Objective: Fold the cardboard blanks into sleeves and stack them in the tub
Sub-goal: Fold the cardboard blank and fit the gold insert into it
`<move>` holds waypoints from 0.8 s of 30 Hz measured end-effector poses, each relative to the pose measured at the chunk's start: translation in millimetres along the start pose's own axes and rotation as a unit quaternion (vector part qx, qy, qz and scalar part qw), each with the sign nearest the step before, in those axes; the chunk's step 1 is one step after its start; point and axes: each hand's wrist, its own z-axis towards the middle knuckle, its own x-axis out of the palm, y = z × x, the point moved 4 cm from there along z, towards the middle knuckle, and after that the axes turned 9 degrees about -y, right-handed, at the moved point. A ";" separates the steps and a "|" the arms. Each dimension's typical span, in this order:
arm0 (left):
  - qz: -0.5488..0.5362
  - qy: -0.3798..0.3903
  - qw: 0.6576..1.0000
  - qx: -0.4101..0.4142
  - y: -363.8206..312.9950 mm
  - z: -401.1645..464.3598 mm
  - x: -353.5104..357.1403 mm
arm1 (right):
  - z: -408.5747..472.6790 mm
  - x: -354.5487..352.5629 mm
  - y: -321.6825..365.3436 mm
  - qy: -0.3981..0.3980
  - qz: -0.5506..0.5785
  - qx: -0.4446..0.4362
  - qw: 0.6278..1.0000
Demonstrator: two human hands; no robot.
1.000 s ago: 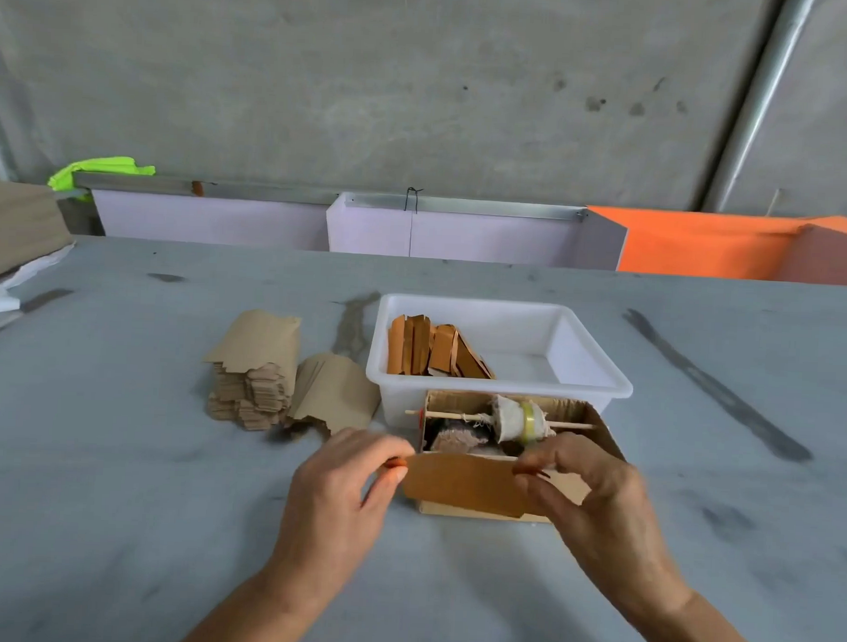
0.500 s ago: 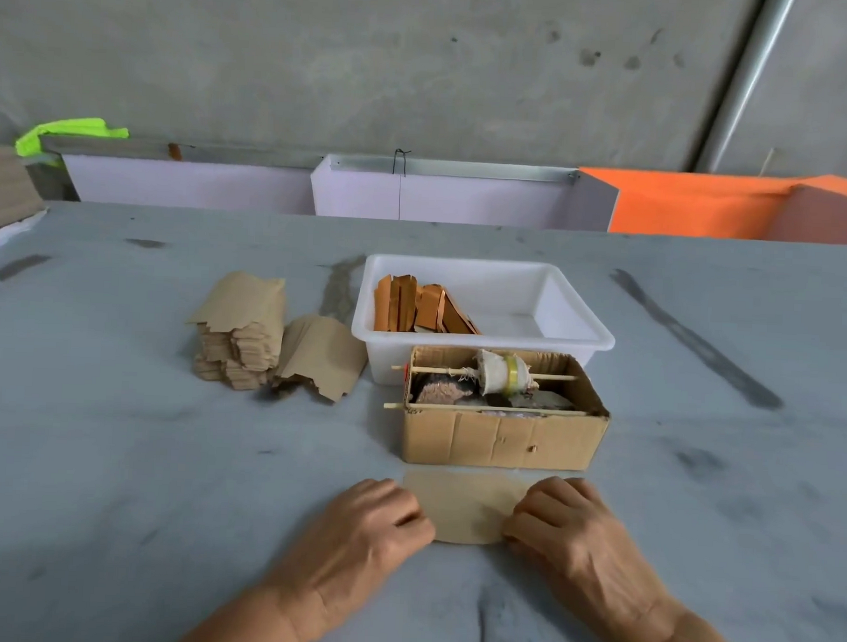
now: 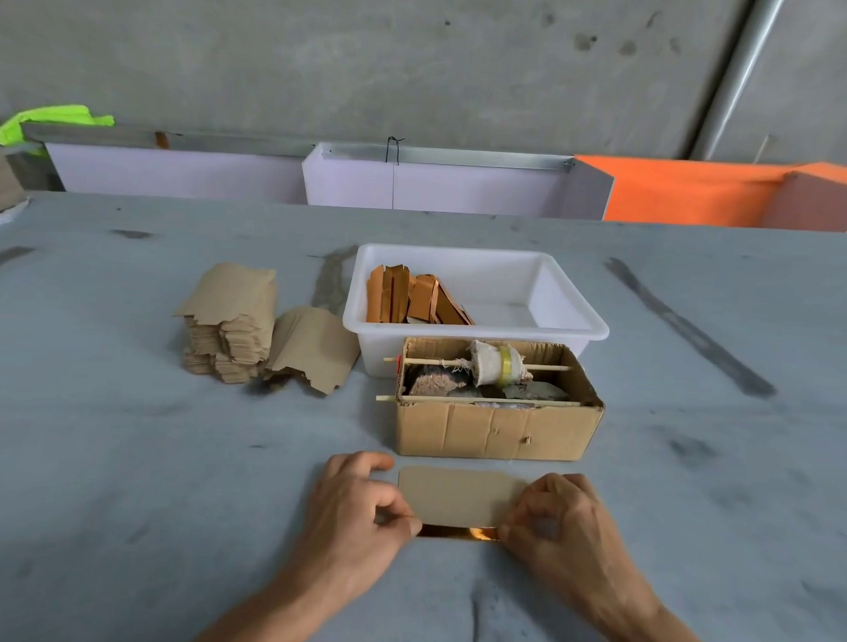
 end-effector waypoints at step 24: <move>0.123 -0.098 0.933 0.325 -41.9 -22.9 4.7 | 1.8 -3.7 -1.9 0.001 -0.045 0.108 0.993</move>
